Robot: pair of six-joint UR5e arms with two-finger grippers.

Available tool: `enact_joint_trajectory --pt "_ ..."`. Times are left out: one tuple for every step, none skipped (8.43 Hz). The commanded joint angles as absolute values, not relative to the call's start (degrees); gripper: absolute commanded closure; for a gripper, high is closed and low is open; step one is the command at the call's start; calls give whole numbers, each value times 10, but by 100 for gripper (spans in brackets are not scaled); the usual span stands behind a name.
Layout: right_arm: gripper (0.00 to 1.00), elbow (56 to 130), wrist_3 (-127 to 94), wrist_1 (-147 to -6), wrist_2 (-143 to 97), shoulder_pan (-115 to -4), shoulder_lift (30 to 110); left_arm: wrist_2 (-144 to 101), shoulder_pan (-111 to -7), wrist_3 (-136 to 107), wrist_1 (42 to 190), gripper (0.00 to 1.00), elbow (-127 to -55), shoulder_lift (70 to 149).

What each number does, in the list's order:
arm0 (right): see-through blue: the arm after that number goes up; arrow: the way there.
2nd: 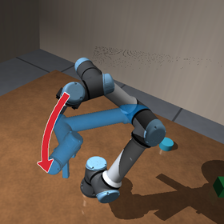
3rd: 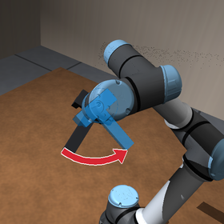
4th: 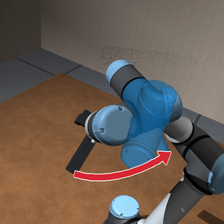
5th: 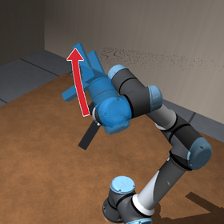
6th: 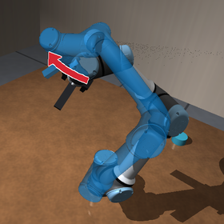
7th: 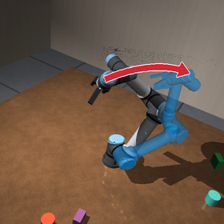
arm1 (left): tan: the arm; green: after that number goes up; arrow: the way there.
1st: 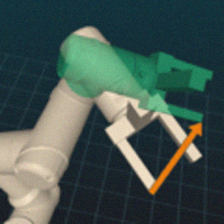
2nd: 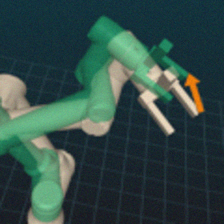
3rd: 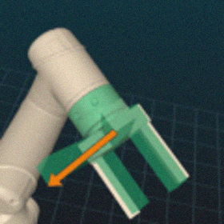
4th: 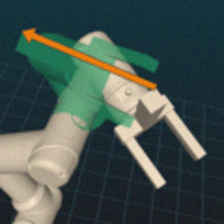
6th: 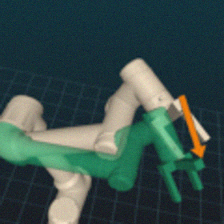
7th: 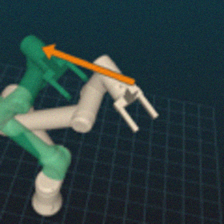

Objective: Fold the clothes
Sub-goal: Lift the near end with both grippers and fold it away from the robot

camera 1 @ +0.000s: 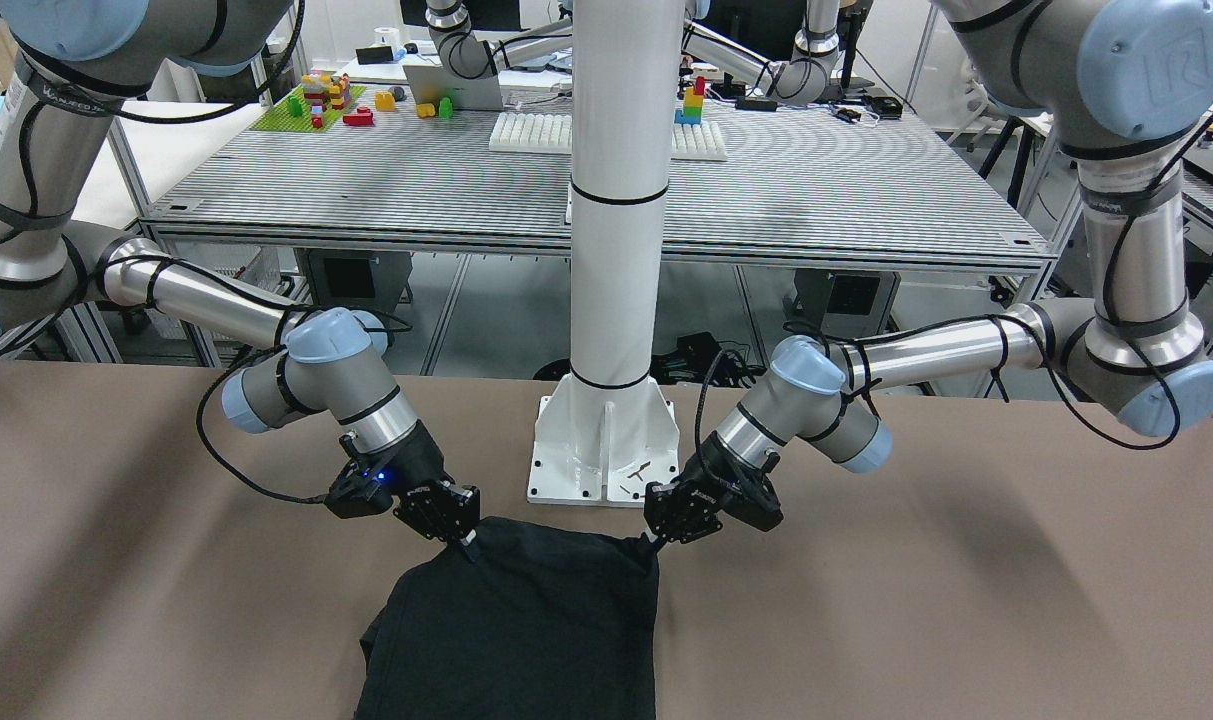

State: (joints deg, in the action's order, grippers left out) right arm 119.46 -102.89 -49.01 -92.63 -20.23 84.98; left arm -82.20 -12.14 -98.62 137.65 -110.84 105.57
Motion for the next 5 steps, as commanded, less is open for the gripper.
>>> enact_joint_trajectory --pt "100 1258 -1052 -495 -943 -157 903 -825 -108 -987 1354 100 -1193 1043" --pt "100 1278 -1074 -495 -949 -149 910 -822 -99 -987 1354 100 -1196 1047" --pt "100 1281 -1077 -496 -948 -149 913 -825 -99 -987 1354 100 -1194 1049" --pt "100 1277 -1077 -497 -948 -155 911 -829 -99 -984 1354 100 -1191 1053" --pt "100 1263 -1071 -497 -949 -170 904 -829 -111 -977 1352 100 -1187 1064"
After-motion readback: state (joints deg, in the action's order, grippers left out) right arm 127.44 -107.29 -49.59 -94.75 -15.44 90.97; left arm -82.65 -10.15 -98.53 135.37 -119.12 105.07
